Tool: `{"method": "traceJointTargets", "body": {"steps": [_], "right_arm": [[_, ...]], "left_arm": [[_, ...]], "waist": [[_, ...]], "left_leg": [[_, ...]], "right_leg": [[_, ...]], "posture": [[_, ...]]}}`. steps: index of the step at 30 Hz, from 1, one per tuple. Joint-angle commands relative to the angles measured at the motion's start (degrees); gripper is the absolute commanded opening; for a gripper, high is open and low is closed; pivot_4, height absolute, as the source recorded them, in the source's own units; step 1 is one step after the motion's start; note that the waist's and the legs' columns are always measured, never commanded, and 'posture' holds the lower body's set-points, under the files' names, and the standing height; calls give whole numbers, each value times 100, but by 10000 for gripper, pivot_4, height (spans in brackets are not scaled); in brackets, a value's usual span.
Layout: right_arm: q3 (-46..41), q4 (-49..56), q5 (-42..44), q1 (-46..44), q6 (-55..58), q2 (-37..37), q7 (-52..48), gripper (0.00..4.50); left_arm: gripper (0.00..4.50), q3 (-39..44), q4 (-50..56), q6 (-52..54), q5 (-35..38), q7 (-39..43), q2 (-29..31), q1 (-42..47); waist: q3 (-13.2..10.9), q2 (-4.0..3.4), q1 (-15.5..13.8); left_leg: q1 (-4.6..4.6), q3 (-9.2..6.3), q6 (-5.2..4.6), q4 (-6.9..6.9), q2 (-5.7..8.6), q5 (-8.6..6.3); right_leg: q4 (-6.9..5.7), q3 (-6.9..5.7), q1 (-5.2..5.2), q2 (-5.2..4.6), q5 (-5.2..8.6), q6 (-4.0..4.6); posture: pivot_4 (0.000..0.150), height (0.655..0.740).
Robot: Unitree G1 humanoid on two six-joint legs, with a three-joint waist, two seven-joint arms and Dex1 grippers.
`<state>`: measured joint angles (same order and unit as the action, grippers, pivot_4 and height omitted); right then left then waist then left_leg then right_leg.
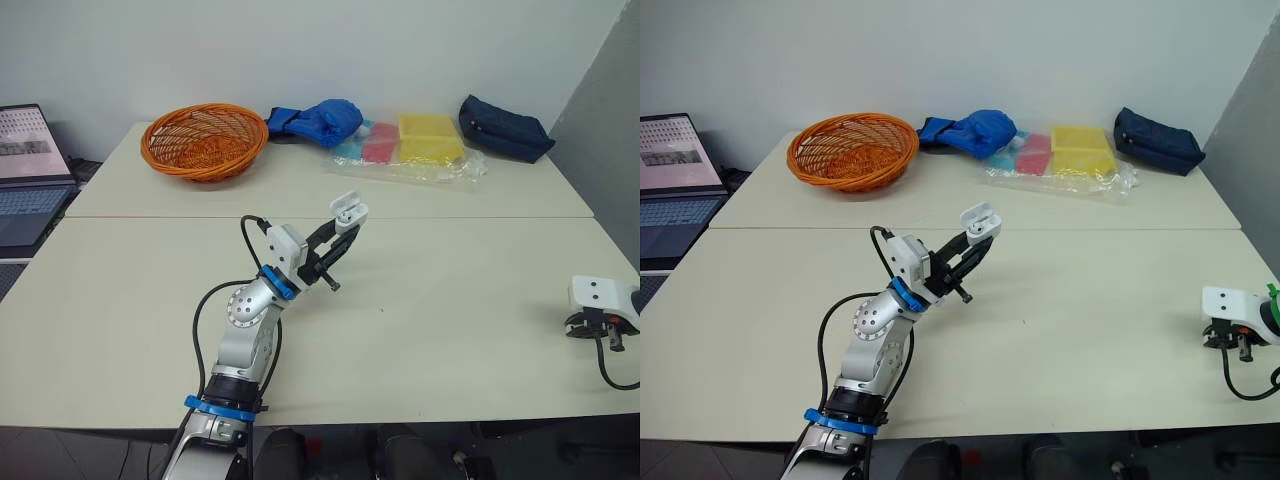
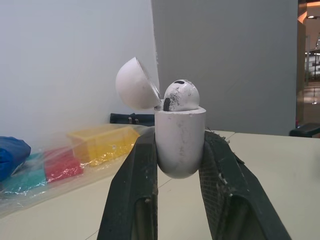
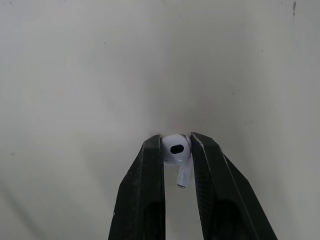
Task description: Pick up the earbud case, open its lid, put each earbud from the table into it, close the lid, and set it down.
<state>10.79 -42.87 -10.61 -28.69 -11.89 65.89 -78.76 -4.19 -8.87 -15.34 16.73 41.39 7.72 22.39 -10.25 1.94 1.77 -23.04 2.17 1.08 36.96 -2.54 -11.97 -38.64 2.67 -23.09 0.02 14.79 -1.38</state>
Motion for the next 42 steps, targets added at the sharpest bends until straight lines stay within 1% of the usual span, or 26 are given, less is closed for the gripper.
{"method": "traceJointTargets", "body": {"steps": [1, 3, 6, 7, 9, 11, 12, 13, 14, 15, 17, 18, 20, 23, 26, 35, 38, 42], "right_arm": [[13, -5, -45, 70, 53, -15, 16, 3977], [-131, 201, 160, 32, 294, -80, -7, 3977], [-388, 919, 759, -55, 1209, -266, -391, 3977], [-713, 1513, 1341, -274, 2079, -623, -187, 3977], [-1133, 2301, 1998, -495, 3202, -1064, 149, 3977], [-1932, 3891, 3226, -839, 4757, -2055, 1394, 3977], [-2202, 4451, 3601, -920, 5290, -2397, 1851, 3977], [-2450, 4986, 3969, -954, 5693, -2730, 2284, 3977], [-2582, 5293, 4146, -944, 5934, -2907, 2542, 3977], [-2703, 5610, 4339, -923, 6155, -3117, 2844, 3977], [-2626, 6252, 4514, -818, 6216, -3525, 3345, 3977], [-2462, 6428, 4377, -822, 6039, -3799, 3659, 3977], [-2198, 6624, 4251, -874, 5874, -4212, 4154, 3977], [-1974, 6738, 4237, -904, 5842, -4499, 4518, 3977], [-1765, 6765, 4239, -920, 5784, -4699, 4746, 3977], [-1425, 6798, 4164, -746, 5574, -4843, 5046, 3977], [-1297, 6710, 4012, -634, 5445, -4704, 4969, 3977], [-1262, 6684, 4014, -547, 5393, -4589, 4961, 3977]], "left_arm": [[7483, 18, 248, -39, 45, -16, 6, 36], [7483, 15, 210, -49, 42, -13, -7, 79], [7483, 29, 139, -61, 60, 15, -10, 145], [7483, 41, 93, -70, 80, 39, -11, 169], [7483, 64, 33, -86, 105, 81, -14, 194], [7483, 117, -28, -30, 169, 79, -30, 284], [7483, 134, -57, -23, 188, 87, -25, 315], [7483, 132, -65, -9, 208, 109, -20, 333], [7483, 129, -80, -10, 222, 132, -12, 342], [7483, 121, -72, 19, 250, 152, -14, 350], [7483, 113, -69, 163, 377, 214, -41, 396], [7483, 99, -79, 247, 446, 270, -64, 447], [7483, 83, -78, 395, 542, 364, -100, 530], [7483, 91, -60, 529, 608, 456, -114, 575], [7483, 83, -46, 599, 627, 538, -116, 591], [7483, 80, -1, 652, 600, 537, -178, 585], [7483, 81, 62, 670, 606, 535, -181, 555], [7483, 94, 114, 693, 618, 542, -159, 524]], "waist": [[0, 0, 0], [0, 0, 3], [-1, 1, 46], [-1, 1, 51], [-4, -1, 127], [-10, -10, 145], [-12, -12, 145], [-12, -16, 125], [-11, -17, 108], [-10, -16, 33], [-8, -14, -38], [-8, -15, -74], [-8, -15, -80], [-8, -15, -56], [-8, -15, -43], [-8, -15, -18], [-8, -15, -17], [-8, -15, -16]], "left_leg": [[0, 0, 0, 0, 0, 0], [0, -1, 0, -1, -1, 0], [0, -1, 0, -2, -4, 0], [1, -5, 0, -3, -4, 0], [5, -11, 1, -5, -8, 0], [6, -24, 1, -8, -5, 0], [4, -29, 3, -6, -11, 1], [2, -36, 3, -10, -12, 1], [-4, -41, 4, -13, -15, 1], [-10, -43, 4, -13, -17, 1], [-34, -48, 5, -15, -23, 0], [-38, -50, 5, -16, -23, 0], [-97, -38, 7, -8, -13, -2], [-112, -35, 6, -2, -2, -3], [-115, -33, 5, 0, -2, -2], [-115, -32, 5, -2, -11, -2], [-116, -33, 5, -1, -11, -2], [-116, -31, 5, -1, -11, -2]], "right_leg": [[0, 0, 0, 0, 0, 0], [0, 0, 0, 0, 0, 0], [-2, 5, -4, 3, -4, -5], [-7, 7, -6, 4, -9, -13], [-17, 10, -9, 11, -11, -15], [-29, 5, -11, 14, -11, -15], [-33, 4, -15, 23, -12, -14], [-34, -2, -16, 26, -10, -11], [-35, -11, -17, 31, -5, -2], [-32, -15, -17, 31, -1, 2], [-13, -38, -19, 33, 6, 9], [-9, -40, -19, 32, 6, 10], [6, -37, -61, -1, 0, -2], [6, -29, -82, -8, -6, -24], [2, -34, -86, -3, -6, -27], [-8, -34, -96, 21, -3, -18], [-8, -32, -96, 20, -3, -19], [-7, -32, -96, 20, -3, -19]], "posture": [[1500, 7400], [1500, 7400], [1500, 7400], [1500, 7400], [1500, 7400], [1500, 7400], [1500, 7400], [1500, 7400], [1500, 7400], [1500, 7400], [1500, 7400], [1500, 7400], [1500, 7400], [1500, 7400], [1500, 7400], [1500, 7400], [1500, 7400], [1500, 7400]]}}
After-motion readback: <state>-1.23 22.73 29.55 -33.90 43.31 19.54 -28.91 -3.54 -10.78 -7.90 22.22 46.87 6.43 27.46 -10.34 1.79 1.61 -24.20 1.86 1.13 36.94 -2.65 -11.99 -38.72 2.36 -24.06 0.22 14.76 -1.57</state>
